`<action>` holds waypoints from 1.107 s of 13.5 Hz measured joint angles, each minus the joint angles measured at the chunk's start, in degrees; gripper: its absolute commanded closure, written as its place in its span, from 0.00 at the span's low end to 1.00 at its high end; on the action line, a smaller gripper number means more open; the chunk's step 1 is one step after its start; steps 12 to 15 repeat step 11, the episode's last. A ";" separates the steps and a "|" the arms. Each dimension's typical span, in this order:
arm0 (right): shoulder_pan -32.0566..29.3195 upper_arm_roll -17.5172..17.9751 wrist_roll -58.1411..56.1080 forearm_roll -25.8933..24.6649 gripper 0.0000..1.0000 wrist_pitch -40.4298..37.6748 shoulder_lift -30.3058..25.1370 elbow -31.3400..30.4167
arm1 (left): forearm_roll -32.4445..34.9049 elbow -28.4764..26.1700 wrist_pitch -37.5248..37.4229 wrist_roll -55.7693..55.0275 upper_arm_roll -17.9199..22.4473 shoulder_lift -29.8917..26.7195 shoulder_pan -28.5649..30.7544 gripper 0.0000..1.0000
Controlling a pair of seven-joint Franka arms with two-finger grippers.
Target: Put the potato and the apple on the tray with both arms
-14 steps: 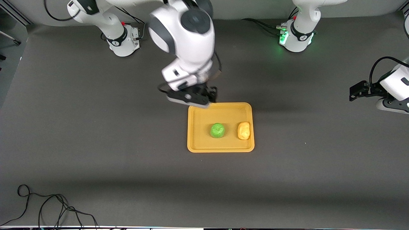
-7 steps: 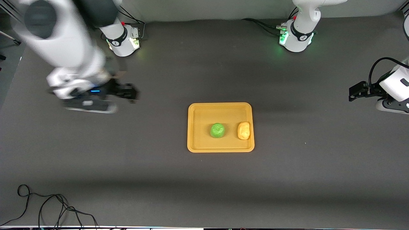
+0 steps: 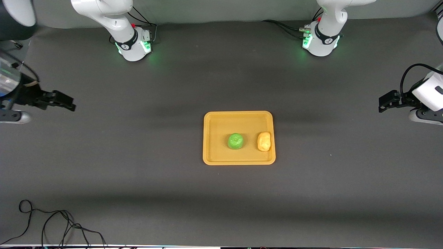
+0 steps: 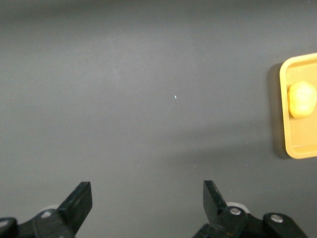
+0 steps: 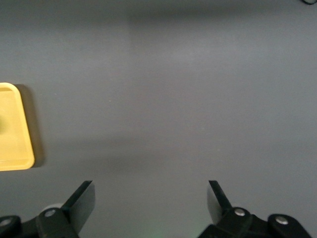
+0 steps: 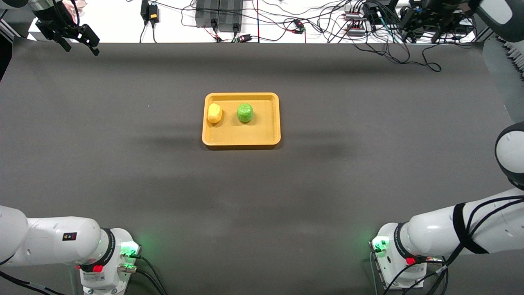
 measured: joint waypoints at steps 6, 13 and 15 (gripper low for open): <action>-2.16 -0.34 -1.86 0.00 0.00 0.48 0.08 -0.21 | -0.03 -0.07 0.73 -1.79 0.02 0.01 0.00 0.00; -2.09 -0.32 -2.12 0.00 0.00 0.75 0.09 -0.40 | -0.06 0.60 0.71 -2.09 0.02 -0.07 0.00 0.00; -2.09 -0.32 -2.12 0.00 0.00 0.75 0.09 -0.40 | -0.06 0.60 0.71 -2.09 0.02 -0.07 0.00 0.00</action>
